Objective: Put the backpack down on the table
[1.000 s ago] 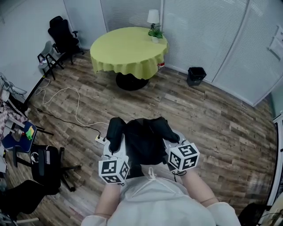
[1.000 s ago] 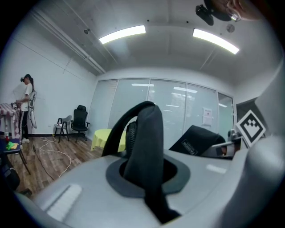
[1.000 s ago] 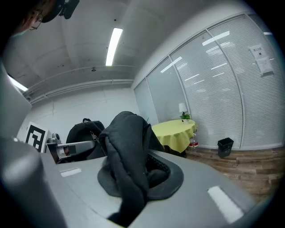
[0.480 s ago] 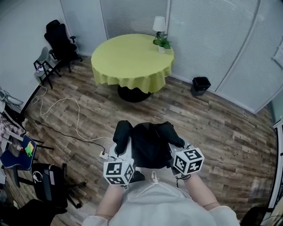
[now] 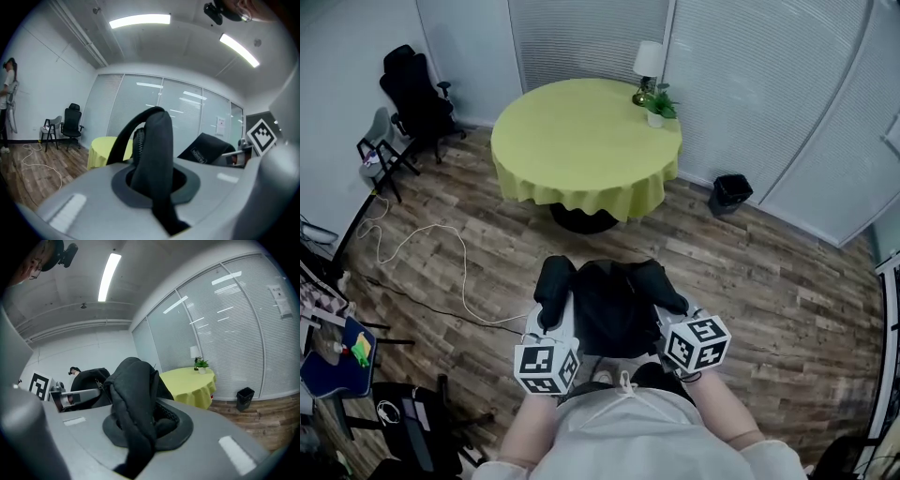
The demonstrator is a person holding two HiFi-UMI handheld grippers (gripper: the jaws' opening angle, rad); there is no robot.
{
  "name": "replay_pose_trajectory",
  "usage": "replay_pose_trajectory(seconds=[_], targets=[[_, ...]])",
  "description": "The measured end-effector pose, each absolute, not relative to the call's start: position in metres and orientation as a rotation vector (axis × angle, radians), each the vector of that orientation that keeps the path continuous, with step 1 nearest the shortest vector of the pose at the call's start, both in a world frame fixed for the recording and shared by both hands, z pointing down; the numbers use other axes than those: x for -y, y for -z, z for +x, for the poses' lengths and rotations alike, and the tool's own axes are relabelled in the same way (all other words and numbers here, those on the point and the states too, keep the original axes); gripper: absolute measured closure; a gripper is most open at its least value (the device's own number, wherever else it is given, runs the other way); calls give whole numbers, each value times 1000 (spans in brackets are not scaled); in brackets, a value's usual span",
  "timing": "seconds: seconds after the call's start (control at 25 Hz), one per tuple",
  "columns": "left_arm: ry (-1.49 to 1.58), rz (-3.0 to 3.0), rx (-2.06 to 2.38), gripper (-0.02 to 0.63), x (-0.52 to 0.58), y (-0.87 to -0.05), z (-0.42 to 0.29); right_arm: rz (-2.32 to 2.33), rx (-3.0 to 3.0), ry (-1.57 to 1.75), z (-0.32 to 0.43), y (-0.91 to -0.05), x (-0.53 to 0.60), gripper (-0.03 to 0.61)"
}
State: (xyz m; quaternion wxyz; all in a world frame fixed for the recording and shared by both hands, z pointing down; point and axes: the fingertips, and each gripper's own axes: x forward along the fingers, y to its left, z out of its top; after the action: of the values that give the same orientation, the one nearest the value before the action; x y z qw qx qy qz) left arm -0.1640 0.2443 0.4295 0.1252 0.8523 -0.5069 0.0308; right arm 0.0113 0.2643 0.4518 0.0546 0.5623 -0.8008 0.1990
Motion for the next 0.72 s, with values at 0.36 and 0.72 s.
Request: replay_pose_trajectory(seconds=[0.36,0.72], targets=[[-98,2406,1511,589,-158,-456,-175,1612,2442,-637,1,-477,-170,546],[-64,2302,1640,588,-15,-452,-146,1471,2522,-648,32,-475,-7,546]])
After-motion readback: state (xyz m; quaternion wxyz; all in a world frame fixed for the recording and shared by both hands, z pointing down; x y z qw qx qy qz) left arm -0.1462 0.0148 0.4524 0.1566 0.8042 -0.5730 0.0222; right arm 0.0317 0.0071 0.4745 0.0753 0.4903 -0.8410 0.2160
